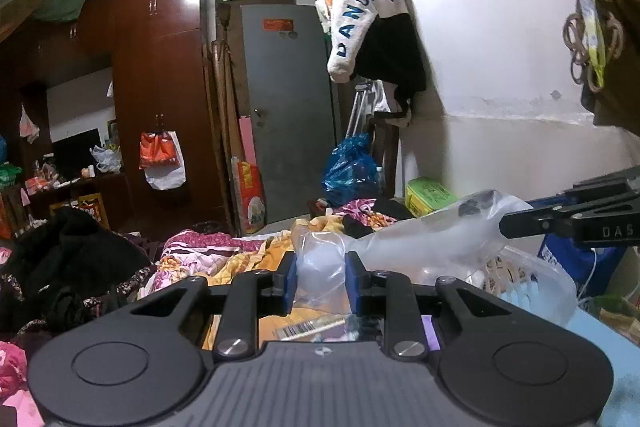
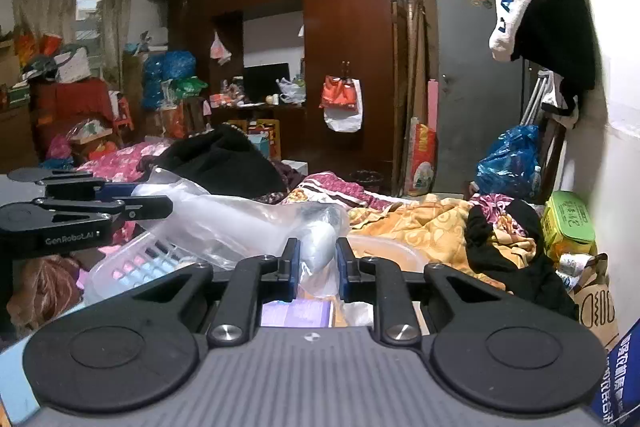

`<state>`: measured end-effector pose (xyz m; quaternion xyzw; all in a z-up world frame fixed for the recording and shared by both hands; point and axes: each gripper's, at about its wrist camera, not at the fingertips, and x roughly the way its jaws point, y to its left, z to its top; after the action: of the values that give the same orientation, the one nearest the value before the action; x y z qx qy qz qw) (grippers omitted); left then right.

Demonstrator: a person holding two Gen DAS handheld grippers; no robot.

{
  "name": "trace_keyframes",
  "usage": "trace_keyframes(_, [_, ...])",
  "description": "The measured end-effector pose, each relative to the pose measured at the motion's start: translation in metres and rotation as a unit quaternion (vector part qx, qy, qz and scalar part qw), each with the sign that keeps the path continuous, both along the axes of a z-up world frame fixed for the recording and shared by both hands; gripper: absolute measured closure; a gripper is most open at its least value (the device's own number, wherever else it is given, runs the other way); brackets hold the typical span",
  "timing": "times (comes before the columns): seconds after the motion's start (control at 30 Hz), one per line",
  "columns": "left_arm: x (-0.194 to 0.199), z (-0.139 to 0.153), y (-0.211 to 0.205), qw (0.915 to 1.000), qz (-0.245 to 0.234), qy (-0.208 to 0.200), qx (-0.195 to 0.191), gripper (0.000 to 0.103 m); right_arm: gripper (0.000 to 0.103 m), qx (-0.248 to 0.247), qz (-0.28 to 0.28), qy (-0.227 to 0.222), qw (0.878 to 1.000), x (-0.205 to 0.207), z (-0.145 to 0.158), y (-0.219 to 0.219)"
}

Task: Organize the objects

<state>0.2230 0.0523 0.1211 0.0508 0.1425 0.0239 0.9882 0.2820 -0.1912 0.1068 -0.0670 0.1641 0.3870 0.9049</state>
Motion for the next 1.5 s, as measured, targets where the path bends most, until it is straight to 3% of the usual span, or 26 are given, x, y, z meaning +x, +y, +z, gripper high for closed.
trace_keyframes(0.13, [0.002,-0.003,0.000,0.9999,0.003,0.013,-0.002,0.072,0.080,-0.005,0.000,0.009,1.000,0.005,-0.004,0.001])
trace_keyframes(0.2, [0.006,-0.005,0.000,0.9998,0.002,0.020,-0.004,0.069,0.070,-0.007,-0.006,0.004,1.000,0.006,-0.005,0.004])
trace_keyframes(0.27, [0.010,-0.010,-0.002,0.9996,0.001,0.027,0.009,0.060,0.036,-0.007,-0.022,-0.009,1.000,0.005,-0.007,0.005])
trace_keyframes(0.33, [0.011,-0.013,-0.005,0.9996,0.007,0.015,0.023,0.040,0.033,-0.004,-0.024,-0.014,1.000,0.005,-0.008,0.005])
trace_keyframes(0.4, [0.009,-0.013,-0.004,0.9999,0.003,0.004,0.016,0.028,0.023,-0.008,-0.033,-0.022,0.999,0.004,-0.009,0.006])
trace_keyframes(0.47, [0.007,-0.012,-0.003,0.9999,0.004,-0.006,0.010,0.022,0.001,-0.018,-0.050,-0.046,0.998,0.000,-0.010,0.009])
trace_keyframes(0.57, [0.002,-0.010,-0.007,0.9996,0.010,-0.019,0.019,0.014,0.000,-0.009,-0.058,-0.068,0.996,-0.006,-0.008,0.008])
trace_keyframes(0.73, [-0.007,-0.010,-0.010,0.9992,0.014,-0.035,0.015,0.004,0.000,0.002,-0.052,-0.057,0.997,-0.005,-0.004,0.004])
trace_keyframes(1.33, [-0.013,-0.011,-0.011,0.9991,0.029,-0.031,0.007,0.004,0.000,0.002,-0.044,-0.043,0.998,-0.009,-0.011,0.002])
trace_keyframes(1.5, [-0.033,-0.009,-0.011,0.9983,0.012,-0.052,-0.023,0.004,0.000,0.005,-0.049,-0.039,0.998,-0.021,-0.011,-0.002])
